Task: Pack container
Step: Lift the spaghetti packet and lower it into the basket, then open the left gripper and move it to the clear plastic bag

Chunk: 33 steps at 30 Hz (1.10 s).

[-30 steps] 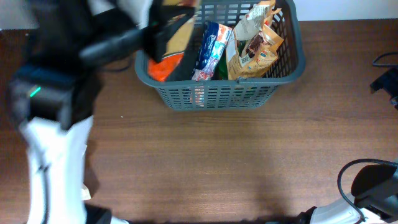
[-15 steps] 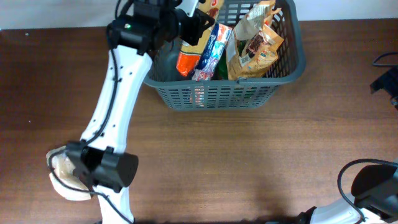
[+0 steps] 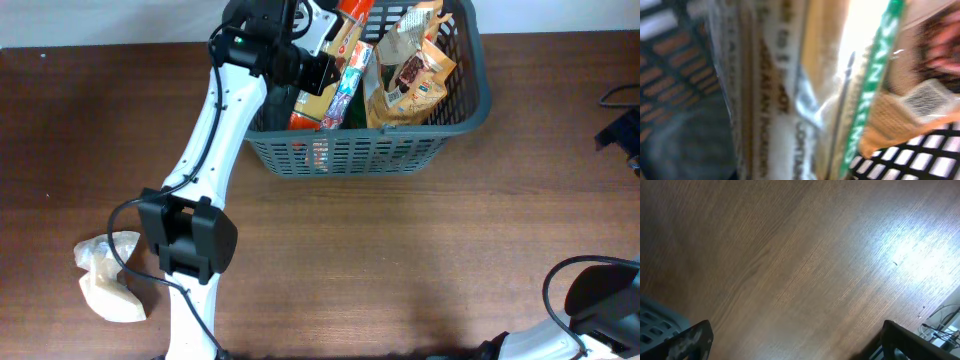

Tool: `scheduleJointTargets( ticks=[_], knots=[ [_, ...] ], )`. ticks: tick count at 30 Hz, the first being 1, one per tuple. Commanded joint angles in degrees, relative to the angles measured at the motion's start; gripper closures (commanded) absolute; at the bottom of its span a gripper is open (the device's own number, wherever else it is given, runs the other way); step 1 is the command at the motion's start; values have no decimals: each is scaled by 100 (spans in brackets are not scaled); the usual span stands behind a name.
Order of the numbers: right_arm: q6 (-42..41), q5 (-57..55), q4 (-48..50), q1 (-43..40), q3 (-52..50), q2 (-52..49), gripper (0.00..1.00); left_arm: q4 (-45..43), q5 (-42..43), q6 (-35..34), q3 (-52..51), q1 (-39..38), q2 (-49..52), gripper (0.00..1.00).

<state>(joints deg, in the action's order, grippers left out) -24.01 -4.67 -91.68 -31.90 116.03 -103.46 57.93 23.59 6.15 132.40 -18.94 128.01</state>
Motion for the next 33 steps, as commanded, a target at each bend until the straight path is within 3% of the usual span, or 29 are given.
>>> scheduleJointTargets(
  ticks=[1,4,5,7,9,13,22,33],
  knots=[
    [-48,-11,2,-33,-11,85,1,118,-811,-11,114,4,-170,82],
    [-48,-11,2,-33,-11,85,1,380,-1259,-11,114,50,-168,78],
    [-48,-11,2,-33,-11,85,1,455,-1298,-11,114,72,-170,63],
    [-48,-11,2,-33,-11,85,1,603,-1294,-11,114,151,-170,13],
    [-48,-11,2,-33,-11,85,1,750,-1294,-11,114,243,-170,1],
    [-48,-11,2,-33,-11,85,1,918,-1287,-13,146,374,-203,1],
    [-48,-11,2,-33,-11,85,1,1394,-516,-13,1338,638,-1139,1],
    [-48,-11,2,-33,-11,85,1,2955,-1917,-549,1550,951,-2955,1]
  ],
)
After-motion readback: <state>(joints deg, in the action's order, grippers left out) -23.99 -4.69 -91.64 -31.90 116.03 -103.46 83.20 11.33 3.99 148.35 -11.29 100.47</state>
